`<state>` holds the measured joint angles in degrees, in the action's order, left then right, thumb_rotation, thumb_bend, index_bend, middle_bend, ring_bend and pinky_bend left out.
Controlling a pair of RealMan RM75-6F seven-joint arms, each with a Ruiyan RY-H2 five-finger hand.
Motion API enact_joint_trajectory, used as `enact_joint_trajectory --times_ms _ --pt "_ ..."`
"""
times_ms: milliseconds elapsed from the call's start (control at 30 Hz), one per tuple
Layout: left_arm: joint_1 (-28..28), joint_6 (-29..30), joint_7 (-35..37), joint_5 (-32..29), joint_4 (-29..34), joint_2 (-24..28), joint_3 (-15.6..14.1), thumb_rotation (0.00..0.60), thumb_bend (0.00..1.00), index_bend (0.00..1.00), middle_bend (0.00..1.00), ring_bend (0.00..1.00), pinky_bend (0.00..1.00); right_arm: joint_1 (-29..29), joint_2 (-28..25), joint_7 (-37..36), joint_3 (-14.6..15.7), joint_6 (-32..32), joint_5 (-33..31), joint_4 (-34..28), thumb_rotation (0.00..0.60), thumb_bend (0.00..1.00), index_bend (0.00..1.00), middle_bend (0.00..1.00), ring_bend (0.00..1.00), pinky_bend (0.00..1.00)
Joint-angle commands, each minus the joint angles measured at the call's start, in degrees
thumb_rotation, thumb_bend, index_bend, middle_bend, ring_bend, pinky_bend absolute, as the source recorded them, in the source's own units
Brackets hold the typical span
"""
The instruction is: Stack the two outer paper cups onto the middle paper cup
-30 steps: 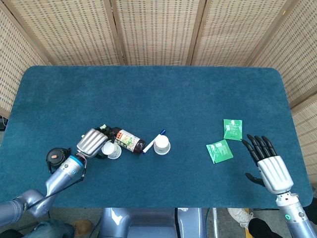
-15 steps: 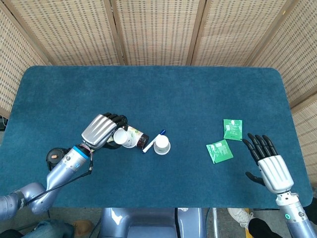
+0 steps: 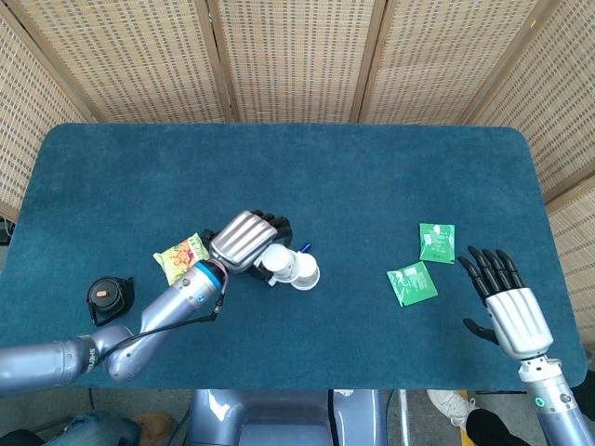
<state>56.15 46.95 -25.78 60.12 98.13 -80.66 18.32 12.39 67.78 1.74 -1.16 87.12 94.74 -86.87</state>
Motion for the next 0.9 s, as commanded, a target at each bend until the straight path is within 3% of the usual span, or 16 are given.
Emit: enact_joint_trajectory --times_ms 33,767,900 --pt "2.7 -0.5 -2.8 -3.1 -1.5 -1.9 0.1 0.600 0.12 0.53 0.36 0.39 0.42 -0.1 -0.1 0.0 -0.1 0.0 -0.1 0.0 0.600 0.00 0.07 0.02 0.00 0.00" --pt "12.9 0.1 -9.8 -17.8 -5.5 -5.0 -2.0 0.600 0.10 0.51 0.35 0.39 0.39 -1.3 -1.1 -0.4 -1.5 1.5 -0.3 -0.8 0.600 0.00 0.07 0.02 0.00 0.00" --pt "13.9 0.3 -9.8 -19.0 -6.1 -5.7 -2.9 0.600 0.06 0.46 0.29 0.30 0.34 -1.4 -1.1 -0.4 -1.6 1.7 -0.2 -0.9 0.600 0.00 0.07 0.02 0.00 0.00"
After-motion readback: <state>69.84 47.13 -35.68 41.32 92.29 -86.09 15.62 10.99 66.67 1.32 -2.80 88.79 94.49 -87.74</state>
